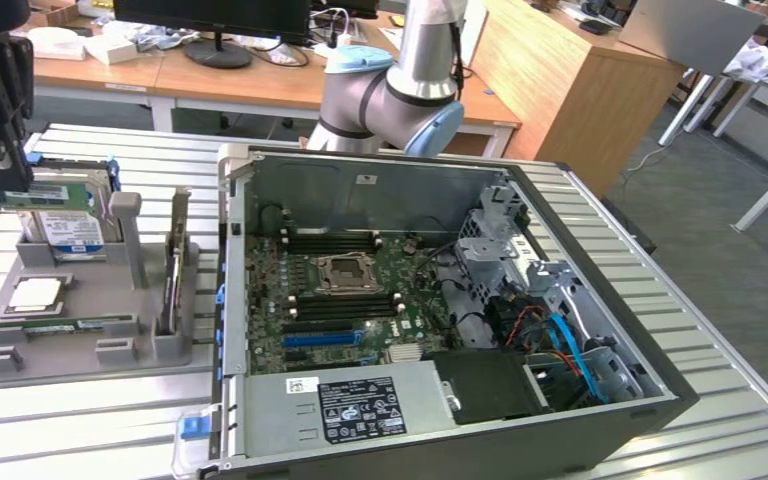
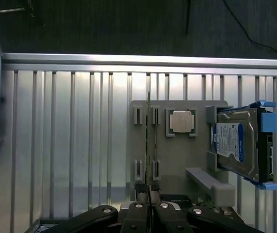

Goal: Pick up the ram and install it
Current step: 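Pick up the ram and move it above insertion slot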

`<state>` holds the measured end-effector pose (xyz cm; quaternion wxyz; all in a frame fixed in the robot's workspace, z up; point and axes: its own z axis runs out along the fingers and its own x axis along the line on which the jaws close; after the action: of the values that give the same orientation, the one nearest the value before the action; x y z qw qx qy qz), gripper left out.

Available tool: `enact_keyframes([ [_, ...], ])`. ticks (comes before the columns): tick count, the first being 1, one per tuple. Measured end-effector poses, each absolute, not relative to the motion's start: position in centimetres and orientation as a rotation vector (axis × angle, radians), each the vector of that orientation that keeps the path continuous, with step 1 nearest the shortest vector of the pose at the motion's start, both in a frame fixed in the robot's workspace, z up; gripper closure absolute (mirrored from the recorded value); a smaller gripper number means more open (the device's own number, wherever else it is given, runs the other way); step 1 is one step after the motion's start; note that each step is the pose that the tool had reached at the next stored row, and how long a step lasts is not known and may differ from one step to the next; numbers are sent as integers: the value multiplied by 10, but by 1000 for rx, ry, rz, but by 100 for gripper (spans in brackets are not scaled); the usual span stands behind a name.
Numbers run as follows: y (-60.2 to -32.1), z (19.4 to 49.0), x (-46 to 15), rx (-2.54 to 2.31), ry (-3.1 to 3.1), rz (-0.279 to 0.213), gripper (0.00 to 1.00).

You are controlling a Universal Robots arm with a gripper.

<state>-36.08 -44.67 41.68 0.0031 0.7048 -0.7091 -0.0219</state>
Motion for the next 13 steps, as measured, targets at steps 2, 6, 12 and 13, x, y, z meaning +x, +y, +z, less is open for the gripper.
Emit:
enact_keyframes([
  [2,-447,417,-360,2210,-2223,-69,89],
  [6,-447,417,-357,2210,-2223,-69,89],
  [12,-447,417,-348,2210,-2223,-69,89],
  [13,-447,417,-346,2210,-2223,-69,89],
])
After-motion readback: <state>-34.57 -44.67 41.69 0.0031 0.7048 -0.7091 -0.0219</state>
